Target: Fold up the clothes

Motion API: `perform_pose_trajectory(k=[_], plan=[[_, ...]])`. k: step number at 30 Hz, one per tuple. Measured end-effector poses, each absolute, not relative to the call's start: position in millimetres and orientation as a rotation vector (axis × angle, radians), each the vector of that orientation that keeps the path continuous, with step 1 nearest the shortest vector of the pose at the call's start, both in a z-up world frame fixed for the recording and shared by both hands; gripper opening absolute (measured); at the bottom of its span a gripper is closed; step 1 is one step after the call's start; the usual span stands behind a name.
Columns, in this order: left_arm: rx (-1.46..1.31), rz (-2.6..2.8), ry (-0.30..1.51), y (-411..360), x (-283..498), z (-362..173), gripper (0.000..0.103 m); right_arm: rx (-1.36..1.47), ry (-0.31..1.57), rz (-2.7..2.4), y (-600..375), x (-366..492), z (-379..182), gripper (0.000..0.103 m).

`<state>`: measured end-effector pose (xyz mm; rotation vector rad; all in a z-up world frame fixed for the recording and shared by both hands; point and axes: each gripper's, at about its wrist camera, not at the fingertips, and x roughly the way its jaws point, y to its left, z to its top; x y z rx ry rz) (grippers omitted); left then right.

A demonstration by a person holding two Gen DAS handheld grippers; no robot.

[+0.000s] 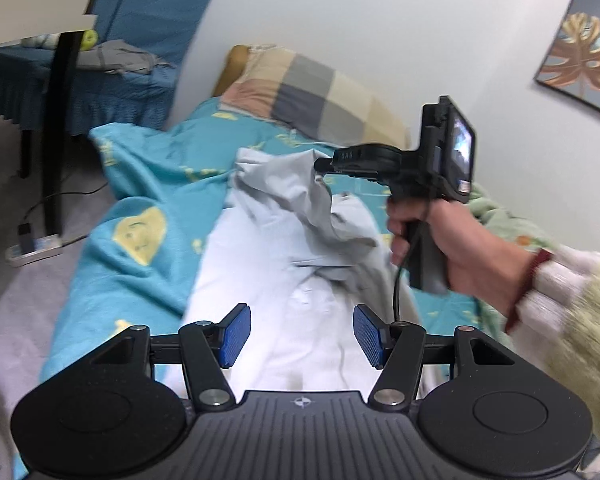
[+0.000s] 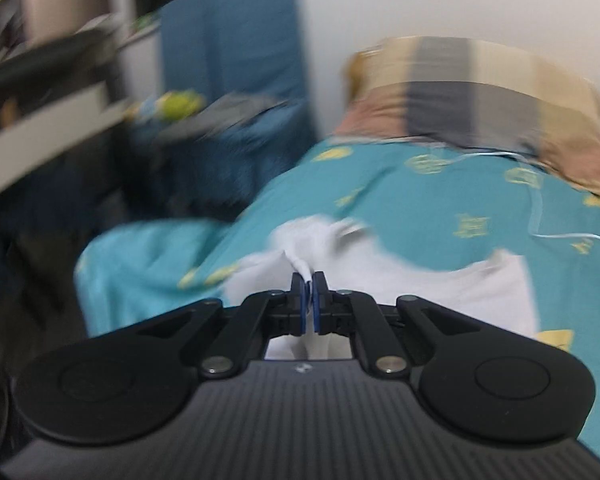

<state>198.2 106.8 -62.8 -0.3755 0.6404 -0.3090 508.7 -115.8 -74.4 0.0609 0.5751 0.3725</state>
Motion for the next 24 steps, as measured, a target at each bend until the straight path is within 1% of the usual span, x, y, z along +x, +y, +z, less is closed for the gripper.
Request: perform_pose_trajectory(k=[3, 5, 9, 10, 12, 15, 17, 19, 22, 24], plan=[[-0.367, -0.326, 0.635, 100, 200, -64, 0.060, 0.169, 0.589, 0.257, -153, 537, -88, 0.006], [-0.362, -0.326, 0.647, 98, 203, -67, 0.060, 0.221, 0.636, 0.193, -172, 556, -108, 0.006], [-0.352, -0.307, 0.680, 95, 212, -75, 0.060, 0.258, 0.704, 0.184, -184, 574, -148, 0.007], [-0.347, -0.302, 0.687, 94, 214, -77, 0.060, 0.267, 0.703, 0.193, -183, 572, -153, 0.008], [-0.336, -0.294, 0.699, 93, 218, -79, 0.060, 0.287, 0.698, 0.203, -182, 569, -158, 0.009], [-0.326, -0.288, 0.700, 93, 220, -80, 0.060, 0.302, 0.704, 0.229, -184, 557, -147, 0.011], [-0.324, -0.286, 0.695, 93, 219, -79, 0.060, 0.309, 0.692, 0.245, -187, 540, -131, 0.022], [-0.314, -0.285, 0.688, 92, 216, -77, 0.060, 0.309, 0.665, 0.262, -190, 515, -111, 0.047], [-0.293, -0.283, 0.674, 90, 210, -72, 0.060, 0.301, 0.622, 0.284, -195, 461, -81, 0.059], [-0.285, -0.276, 0.668, 89, 205, -68, 0.060, 0.296, 0.612, 0.300, -198, 423, -61, 0.060]])
